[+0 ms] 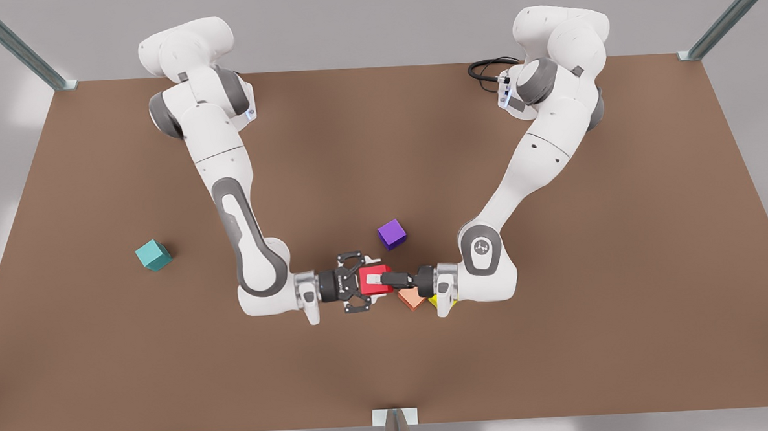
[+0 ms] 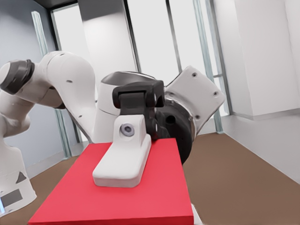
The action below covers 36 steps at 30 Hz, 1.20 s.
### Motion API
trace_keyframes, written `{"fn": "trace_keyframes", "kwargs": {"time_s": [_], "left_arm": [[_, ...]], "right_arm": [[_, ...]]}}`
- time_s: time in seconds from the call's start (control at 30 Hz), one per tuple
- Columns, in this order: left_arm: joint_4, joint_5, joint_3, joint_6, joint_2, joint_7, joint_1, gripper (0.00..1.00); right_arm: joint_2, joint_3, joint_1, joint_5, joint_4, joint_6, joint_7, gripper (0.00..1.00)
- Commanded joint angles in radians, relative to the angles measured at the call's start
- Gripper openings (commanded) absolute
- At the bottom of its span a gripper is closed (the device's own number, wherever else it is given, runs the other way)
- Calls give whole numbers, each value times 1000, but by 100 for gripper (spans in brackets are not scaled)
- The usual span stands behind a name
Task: Pick up red wooden cube and pass to hand red wooden cube and place in blue wooden cube
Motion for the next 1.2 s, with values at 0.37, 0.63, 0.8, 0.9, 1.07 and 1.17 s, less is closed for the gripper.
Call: {"fn": "trace_keyframes", "kwargs": {"time_s": [0.37, 0.63, 0.8, 0.9, 1.07, 1.17], "left_arm": [[-12, 77, 0, -382, -8, 63, 265, 100], [68, 1522, -80, -1154, -474, 0, 410, 100], [-471, 1245, 564, -866, -992, -89, 15, 100], [-368, 1223, 561, -931, -876, -91, 26, 100], [-363, 1202, 555, -855, -851, -172, 2, 100], [-368, 1186, 555, -833, -842, -217, 0, 100]], "right_arm": [[-13, -3, -14, -4, -4, 10, -17, 50], [-239, -222, -135, -990, -157, -294, 264, 49], [-267, -385, -115, -1326, -163, -269, 367, 49], [-270, -480, -90, -1447, -159, -246, 444, 47], [-270, -548, -72, -1541, -208, -52, 534, 47], [-273, -624, -32, -1547, -278, 77, 536, 47]]}}
